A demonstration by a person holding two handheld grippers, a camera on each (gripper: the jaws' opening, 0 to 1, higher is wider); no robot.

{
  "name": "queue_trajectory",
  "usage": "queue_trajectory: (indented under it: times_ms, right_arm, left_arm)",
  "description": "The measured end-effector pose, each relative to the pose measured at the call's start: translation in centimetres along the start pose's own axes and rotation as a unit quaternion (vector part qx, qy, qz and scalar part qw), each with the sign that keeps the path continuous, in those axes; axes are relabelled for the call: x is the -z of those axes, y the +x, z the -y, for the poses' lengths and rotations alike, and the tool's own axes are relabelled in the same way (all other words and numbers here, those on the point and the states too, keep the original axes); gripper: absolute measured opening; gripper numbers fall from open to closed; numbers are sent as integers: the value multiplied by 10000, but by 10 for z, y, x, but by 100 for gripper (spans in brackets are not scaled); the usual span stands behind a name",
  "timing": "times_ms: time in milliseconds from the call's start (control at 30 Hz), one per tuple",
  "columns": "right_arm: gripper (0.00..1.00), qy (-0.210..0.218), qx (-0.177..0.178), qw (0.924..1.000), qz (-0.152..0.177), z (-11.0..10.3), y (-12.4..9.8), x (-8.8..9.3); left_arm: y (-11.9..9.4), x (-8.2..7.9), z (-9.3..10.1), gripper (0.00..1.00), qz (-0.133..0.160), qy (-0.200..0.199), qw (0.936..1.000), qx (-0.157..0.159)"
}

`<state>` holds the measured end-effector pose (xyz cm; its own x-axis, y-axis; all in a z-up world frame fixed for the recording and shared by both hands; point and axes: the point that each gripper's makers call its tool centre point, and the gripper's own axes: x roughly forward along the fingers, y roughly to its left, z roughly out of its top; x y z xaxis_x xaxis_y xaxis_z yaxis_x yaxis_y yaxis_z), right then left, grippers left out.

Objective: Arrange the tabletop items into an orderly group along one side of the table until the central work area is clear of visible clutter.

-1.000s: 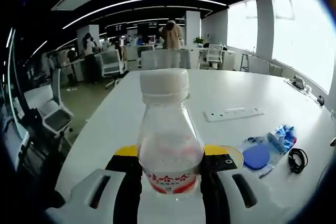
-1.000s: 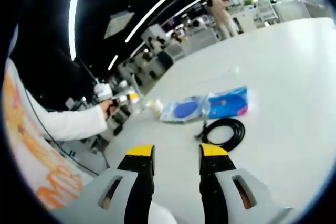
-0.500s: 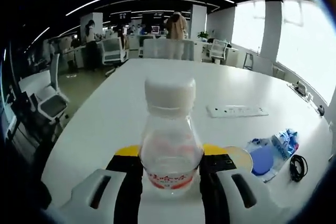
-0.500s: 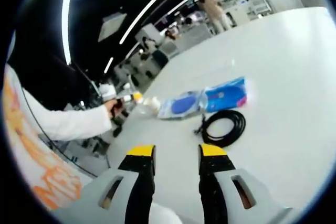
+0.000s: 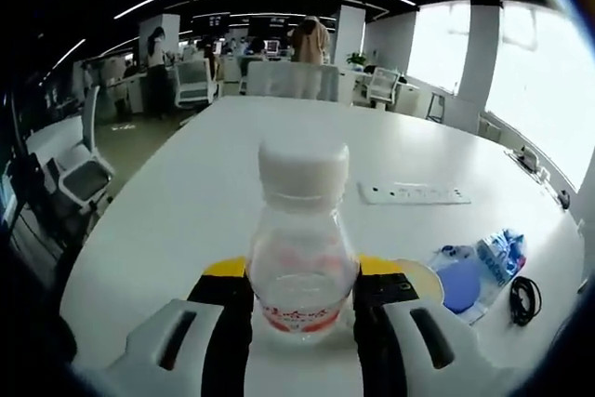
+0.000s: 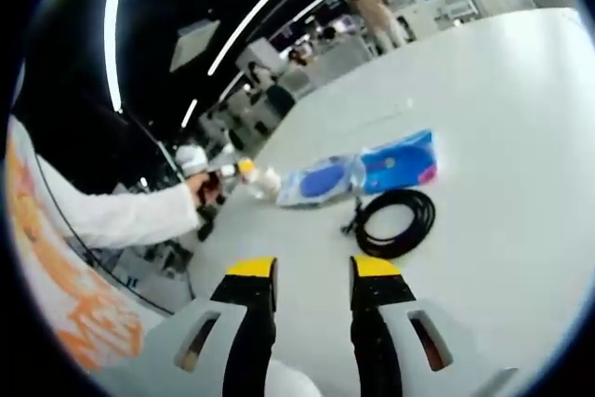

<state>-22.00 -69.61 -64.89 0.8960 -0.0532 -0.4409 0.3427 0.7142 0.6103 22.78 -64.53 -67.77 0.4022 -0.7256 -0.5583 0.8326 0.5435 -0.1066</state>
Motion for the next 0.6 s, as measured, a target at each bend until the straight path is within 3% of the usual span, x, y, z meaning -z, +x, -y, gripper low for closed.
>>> queue_trajectory:
  times_ms: [233, 300, 600]
  right_arm:
    - [29, 28, -12, 10000, 16, 2, 2, 0]
    - [29, 31, -20, 10000, 38, 2, 2, -2]
    - [31, 243, -83, 9994, 227, 5, 0, -6]
  left_arm:
    - [-2, 3, 0, 42, -52, -68, 10000, -26]
    - [-3, 1, 7, 43, 71, -285, 9994, 195]
    - [-12, -3, 12, 64, 210, -530, 9982, 201]
